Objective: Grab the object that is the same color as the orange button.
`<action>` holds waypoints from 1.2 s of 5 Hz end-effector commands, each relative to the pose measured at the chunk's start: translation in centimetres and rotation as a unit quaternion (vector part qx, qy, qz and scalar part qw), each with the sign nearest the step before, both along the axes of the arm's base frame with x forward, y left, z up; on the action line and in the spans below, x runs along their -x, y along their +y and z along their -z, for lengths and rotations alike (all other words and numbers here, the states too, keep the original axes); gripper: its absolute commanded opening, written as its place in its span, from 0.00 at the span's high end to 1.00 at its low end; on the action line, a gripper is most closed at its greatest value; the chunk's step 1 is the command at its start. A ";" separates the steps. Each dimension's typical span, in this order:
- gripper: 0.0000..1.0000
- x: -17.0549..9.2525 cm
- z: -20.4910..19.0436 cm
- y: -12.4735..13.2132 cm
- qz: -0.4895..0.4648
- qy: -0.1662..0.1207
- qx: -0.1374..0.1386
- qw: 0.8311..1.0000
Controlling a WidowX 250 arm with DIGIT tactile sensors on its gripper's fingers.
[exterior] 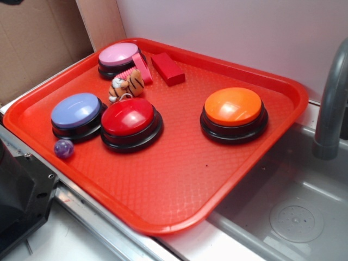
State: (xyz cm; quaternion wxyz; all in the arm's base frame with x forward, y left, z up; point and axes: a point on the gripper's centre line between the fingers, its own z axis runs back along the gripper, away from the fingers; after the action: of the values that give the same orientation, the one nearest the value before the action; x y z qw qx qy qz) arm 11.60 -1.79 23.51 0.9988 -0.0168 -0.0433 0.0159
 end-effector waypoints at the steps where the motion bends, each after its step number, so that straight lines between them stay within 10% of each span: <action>1: 0.00 0.0 0.0 0.0 0.000 0.000 0.000 1.000; 6: 0.00 -7.8 8.8 6.8 0.004 -0.036 -0.022 0.999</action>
State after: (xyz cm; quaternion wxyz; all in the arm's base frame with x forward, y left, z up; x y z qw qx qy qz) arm 19.09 4.51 14.06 0.9980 -0.0005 -0.0627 0.0103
